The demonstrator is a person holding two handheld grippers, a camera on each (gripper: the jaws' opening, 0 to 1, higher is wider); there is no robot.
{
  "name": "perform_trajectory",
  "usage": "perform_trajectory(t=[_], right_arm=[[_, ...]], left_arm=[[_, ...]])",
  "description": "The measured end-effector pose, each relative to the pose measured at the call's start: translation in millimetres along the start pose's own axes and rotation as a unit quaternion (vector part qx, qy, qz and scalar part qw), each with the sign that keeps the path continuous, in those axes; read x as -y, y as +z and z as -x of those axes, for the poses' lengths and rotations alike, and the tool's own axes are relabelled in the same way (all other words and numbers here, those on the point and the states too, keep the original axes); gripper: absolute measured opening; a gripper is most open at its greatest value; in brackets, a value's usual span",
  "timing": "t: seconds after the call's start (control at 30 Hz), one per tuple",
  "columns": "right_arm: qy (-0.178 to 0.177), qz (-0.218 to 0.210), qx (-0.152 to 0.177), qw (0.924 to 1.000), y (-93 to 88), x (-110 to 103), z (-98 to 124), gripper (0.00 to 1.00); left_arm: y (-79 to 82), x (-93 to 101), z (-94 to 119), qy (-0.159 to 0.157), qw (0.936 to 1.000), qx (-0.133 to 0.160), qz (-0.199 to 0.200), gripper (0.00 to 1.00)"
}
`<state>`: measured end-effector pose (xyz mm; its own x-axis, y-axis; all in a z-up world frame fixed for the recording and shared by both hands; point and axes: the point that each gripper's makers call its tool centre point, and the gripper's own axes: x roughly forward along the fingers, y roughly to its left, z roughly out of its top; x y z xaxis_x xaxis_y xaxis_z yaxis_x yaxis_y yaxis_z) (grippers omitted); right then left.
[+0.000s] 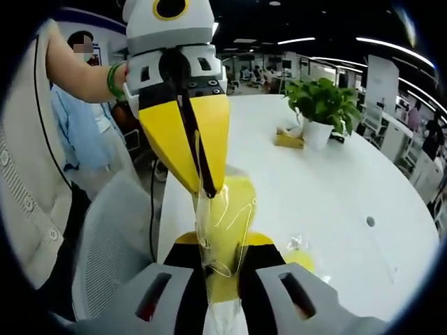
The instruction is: Compare the silicone blocks by pressing each to a similar depth, holding the contact briefly, and releasing to observe deformation and rebound differences across the visible hardness samples.
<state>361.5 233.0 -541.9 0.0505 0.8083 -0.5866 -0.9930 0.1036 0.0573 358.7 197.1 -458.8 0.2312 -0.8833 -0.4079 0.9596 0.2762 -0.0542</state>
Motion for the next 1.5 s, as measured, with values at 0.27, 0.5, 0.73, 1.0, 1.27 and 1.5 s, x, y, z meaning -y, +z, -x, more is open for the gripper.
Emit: perform_trajectory(t=[0.27,0.5,0.73,1.0,1.27,1.5], right_arm=[[-0.001,0.002,0.001,1.0000,0.6,-0.3,0.0,0.11],[0.000,0.002,-0.002,1.0000,-0.6,-1.3,-0.7,0.13],[-0.002,0.003,-0.005,1.0000,-2.0,-1.0,-0.9,0.15],[0.001,-0.001,-0.007,1.0000,-2.4,-2.0,-1.5,0.18],[0.001,-0.001,-0.008,1.0000,-2.9,-2.1,-2.4,0.20],[0.002,0.000,-0.009,1.0000,-3.3,-3.1,-3.7,0.22]], left_arm=[[-0.2,0.8,1.5,0.000,1.0000,-0.001,-0.003,0.00],[-1.4,1.3,2.0,0.000,1.0000,-0.004,-0.005,0.00],[-2.1,1.0,1.8,0.002,1.0000,-0.004,-0.007,0.00],[-3.2,0.7,2.4,0.002,1.0000,-0.005,-0.004,0.00],[-4.3,-0.5,3.0,0.005,1.0000,-0.004,-0.001,0.00],[-5.5,-0.9,4.0,0.007,1.0000,-0.004,0.002,0.00]])
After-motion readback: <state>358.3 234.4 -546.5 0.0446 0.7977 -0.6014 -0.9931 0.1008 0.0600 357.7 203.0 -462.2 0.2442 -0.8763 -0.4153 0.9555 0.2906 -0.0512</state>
